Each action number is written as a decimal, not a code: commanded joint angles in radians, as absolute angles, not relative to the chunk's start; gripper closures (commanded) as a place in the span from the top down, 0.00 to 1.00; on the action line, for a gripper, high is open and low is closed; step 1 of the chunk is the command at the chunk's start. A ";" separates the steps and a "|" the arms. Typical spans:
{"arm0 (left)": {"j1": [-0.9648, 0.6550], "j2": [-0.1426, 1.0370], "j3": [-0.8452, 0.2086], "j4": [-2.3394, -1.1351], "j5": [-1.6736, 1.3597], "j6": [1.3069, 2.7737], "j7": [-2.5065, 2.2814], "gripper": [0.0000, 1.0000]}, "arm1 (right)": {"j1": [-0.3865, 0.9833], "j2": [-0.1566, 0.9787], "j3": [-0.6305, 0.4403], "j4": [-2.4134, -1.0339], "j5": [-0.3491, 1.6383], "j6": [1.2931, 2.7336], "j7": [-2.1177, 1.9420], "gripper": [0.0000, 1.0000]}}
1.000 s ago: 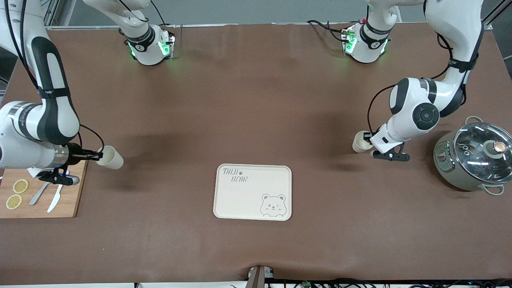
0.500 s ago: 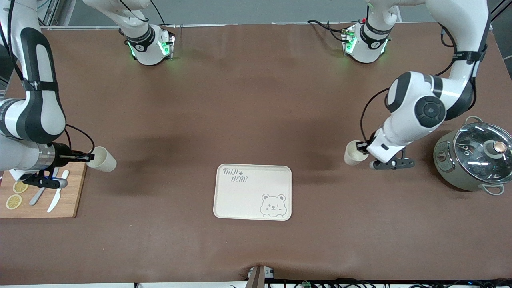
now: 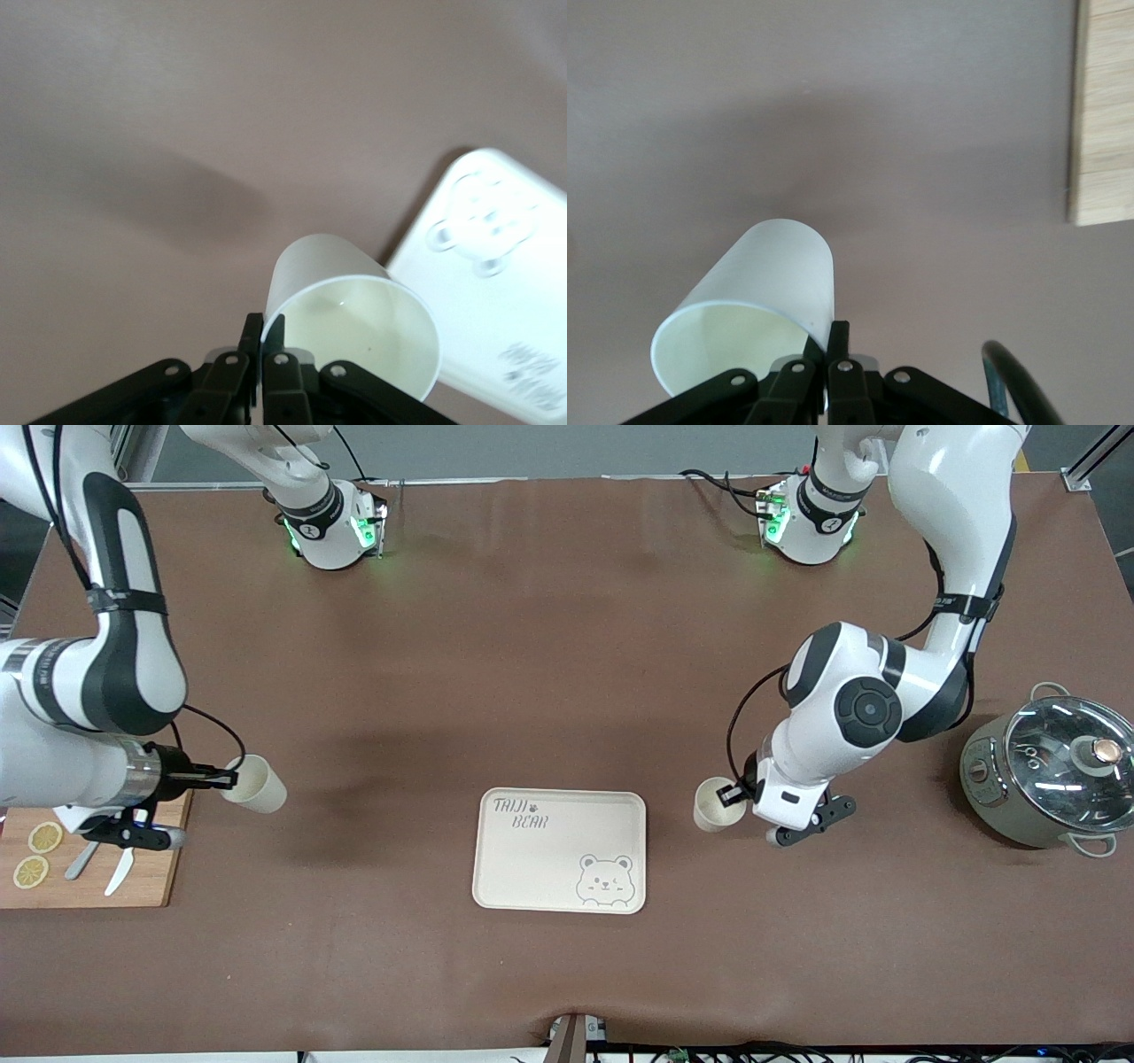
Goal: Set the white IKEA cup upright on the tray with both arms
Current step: 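Carry the right cup while the left gripper carries its cup to the tray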
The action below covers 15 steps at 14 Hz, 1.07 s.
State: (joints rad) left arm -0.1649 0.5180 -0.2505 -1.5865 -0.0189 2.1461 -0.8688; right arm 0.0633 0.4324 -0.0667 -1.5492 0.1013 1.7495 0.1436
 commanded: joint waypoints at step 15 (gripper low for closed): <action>-0.365 0.795 -0.238 -1.365 -0.035 2.227 -1.335 0.00 | 0.440 0.679 -0.068 -1.351 0.229 1.897 0.847 0.00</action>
